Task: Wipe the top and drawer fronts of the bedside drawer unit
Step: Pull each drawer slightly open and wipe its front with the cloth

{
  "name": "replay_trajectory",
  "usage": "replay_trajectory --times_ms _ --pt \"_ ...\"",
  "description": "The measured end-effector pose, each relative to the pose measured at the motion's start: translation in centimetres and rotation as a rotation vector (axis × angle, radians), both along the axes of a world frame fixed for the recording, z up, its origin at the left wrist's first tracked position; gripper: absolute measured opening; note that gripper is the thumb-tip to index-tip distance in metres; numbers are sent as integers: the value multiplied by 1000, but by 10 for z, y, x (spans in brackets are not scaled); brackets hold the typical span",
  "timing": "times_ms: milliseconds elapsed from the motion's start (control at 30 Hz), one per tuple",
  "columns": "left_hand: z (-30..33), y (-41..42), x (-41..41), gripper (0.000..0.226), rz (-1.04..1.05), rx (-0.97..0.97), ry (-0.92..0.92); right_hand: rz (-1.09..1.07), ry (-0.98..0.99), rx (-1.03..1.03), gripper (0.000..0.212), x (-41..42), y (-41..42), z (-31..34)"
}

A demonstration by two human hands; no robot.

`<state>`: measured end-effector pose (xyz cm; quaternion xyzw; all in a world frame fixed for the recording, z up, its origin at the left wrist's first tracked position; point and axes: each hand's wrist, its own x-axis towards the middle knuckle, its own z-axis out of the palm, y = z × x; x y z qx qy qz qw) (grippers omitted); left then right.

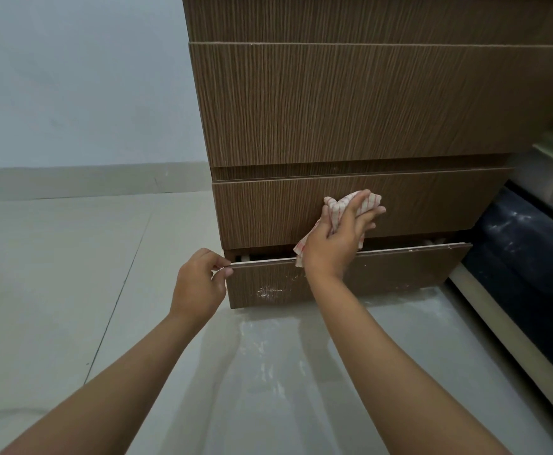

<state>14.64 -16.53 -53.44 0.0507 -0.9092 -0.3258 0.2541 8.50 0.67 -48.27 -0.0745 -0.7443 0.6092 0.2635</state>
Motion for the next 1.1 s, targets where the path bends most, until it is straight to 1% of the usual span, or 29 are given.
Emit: replay_trajectory --times_ms 100,200,267,300,367,467,533,600,700,800,867,1033,1100 --pt "1 0 8 3 -33 -18 9 -5 22 0 62 10 5 -1" --pt "2 0 11 2 -43 -31 2 -112 18 11 61 27 7 -12" --pt "2 0 11 2 -35 -30 -9 -162 -32 3 60 40 0 -24" --pt "2 0 11 2 -29 -25 -12 -142 -64 6 59 46 -5 -30" --pt "1 1 11 2 -17 -6 -16 -33 -122 42 59 51 -17 -43" --pt "2 1 11 2 -17 -2 -22 98 -203 174 59 46 -29 -58" --pt "3 1 11 2 -26 -4 -22 100 -256 291 62 41 -35 -61" --pt "3 0 11 2 -31 -7 -21 82 -306 357 66 39 -42 -62" --pt "2 0 11 2 -24 -3 -23 64 -344 398 66 38 -49 -65" --pt "0 0 9 3 -13 -4 -30 37 -342 434 63 37 -50 -68" --pt "0 0 9 3 -9 -7 -33 19 -309 412 63 38 -48 -68" --pt "-1 0 10 2 -8 -9 -27 -48 -209 187 68 39 -37 -68" --pt "-1 0 10 2 -12 -11 -24 -62 -206 175 66 38 -32 -69"
